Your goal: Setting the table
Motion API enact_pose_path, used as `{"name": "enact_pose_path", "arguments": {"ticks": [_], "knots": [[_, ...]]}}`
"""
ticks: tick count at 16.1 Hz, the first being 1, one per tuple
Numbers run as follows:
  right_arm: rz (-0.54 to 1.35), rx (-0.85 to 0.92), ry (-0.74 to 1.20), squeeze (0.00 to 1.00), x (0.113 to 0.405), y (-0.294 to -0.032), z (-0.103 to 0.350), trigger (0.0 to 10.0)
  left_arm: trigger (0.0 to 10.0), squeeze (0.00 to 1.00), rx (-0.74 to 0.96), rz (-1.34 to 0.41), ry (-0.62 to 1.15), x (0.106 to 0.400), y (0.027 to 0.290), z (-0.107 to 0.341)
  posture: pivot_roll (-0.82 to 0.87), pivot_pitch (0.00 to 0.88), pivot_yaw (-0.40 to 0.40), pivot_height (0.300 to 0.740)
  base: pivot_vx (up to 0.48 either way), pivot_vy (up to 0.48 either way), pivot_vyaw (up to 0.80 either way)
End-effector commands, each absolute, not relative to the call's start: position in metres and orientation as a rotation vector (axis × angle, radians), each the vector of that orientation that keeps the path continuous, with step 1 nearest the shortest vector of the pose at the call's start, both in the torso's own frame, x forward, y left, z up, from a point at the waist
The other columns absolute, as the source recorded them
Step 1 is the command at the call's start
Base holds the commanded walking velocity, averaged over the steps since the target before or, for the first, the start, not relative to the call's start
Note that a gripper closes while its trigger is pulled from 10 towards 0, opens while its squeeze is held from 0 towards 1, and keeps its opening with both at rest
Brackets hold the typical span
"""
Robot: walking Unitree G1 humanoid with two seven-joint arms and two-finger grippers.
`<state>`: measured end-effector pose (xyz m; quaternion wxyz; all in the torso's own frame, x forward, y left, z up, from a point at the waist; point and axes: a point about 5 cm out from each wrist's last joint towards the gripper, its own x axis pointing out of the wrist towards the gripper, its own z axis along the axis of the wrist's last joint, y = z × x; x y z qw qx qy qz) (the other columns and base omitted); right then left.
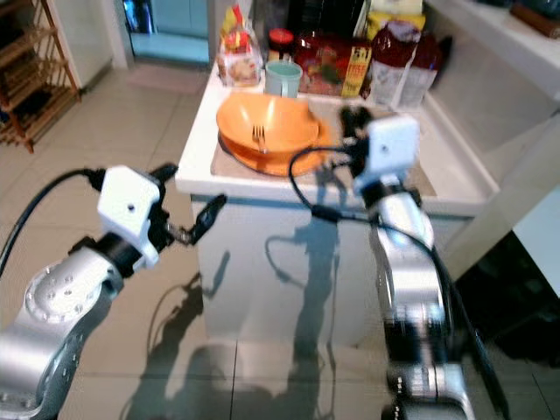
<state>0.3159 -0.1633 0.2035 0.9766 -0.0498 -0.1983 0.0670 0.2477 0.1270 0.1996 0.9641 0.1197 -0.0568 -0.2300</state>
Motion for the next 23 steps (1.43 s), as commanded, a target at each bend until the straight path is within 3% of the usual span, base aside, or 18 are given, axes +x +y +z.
{"name": "enact_pose_path", "arguments": {"ticks": [1,3,6,8,9,10,23], "knots": [[0.102,-0.095,-0.393,0.0,0.305,-0.172,0.201,0.0,10.0,0.0,0.266,-0.442,-0.125,0.247,0.128,0.198,0.09,0.0,-0.114,0.74,0.0,-0.48,0.0],[0.161,-0.098,-0.383,0.0,0.284,-0.173,0.192,0.0,10.0,0.0,0.27,-0.423,-0.106,0.244,0.133,0.192,0.08,0.0,-0.111,0.74,0.0,-0.48,0.0],[0.144,-0.113,-0.379,0.0,0.275,-0.18,0.191,0.0,10.0,0.0,0.271,-0.413,-0.102,0.243,0.134,0.189,0.08,0.0,-0.109,0.74,0.0,-0.48,0.0],[0.199,-0.093,-0.382,0.0,0.271,-0.175,0.193,4.8,10.0,0.0,0.28,-0.419,-0.107,0.243,0.132,0.189,0.08,0.0,-0.11,0.74,0.0,-0.48,0.0],[0.218,-0.093,-0.384,0.0,0.269,-0.173,0.193,6.4,10.0,0.0,0.281,-0.418,-0.108,0.243,0.132,0.189,0.08,0.0,-0.11,0.74,0.0,-0.48,0.0],[0.27,-0.082,-0.389,0.0,0.265,-0.167,0.193,10.0,10.0,0.0,0.281,-0.418,-0.109,0.242,0.133,0.189,0.08,0.0,-0.111,0.74,0.0,-0.48,0.0],[0.476,-0.116,-0.27,0.0,0.252,-0.156,0.174,10.0,10.0,0.0,0.316,-0.369,-0.124,0.249,0.135,0.19,0.07,0.0,-0.103,0.74,0.0,-0.48,0.0]]}}
